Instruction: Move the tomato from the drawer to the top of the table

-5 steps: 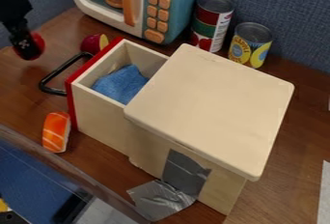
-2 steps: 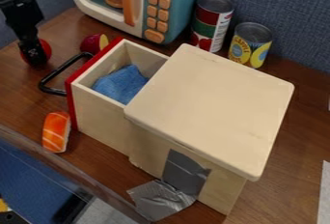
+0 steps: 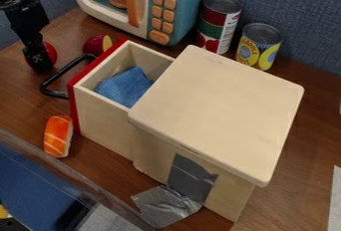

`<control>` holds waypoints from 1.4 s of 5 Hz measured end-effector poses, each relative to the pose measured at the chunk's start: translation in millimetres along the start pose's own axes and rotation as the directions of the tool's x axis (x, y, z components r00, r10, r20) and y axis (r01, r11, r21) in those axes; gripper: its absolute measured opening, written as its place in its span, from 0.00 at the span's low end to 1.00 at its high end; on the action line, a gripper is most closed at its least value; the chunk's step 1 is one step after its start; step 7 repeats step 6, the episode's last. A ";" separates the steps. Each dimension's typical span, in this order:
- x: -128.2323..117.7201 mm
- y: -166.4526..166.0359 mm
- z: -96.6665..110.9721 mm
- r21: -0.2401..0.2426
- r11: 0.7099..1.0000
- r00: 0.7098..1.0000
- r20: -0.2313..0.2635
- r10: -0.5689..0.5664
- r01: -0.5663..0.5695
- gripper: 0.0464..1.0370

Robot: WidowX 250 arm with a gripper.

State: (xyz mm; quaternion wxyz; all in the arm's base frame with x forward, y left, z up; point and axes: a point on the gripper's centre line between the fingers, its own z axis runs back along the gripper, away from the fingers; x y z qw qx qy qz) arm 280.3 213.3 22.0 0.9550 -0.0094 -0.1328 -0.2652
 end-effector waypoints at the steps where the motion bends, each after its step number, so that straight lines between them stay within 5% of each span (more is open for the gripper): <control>1: 4.6 1.1 14.9 0.018 1.000 1.000 0.026 0.002 -0.002 0.96; 4: 10.1 -12.8 71.6 0.007 0.999 0.996 0.081 0.042 -0.043 0.96; 5: 9.0 -27.4 82.1 -0.079 0.993 0.995 0.042 0.087 -0.084 0.96; 7: 16.3 -36.4 95.8 -0.093 0.991 0.995 0.005 0.101 -0.100 0.96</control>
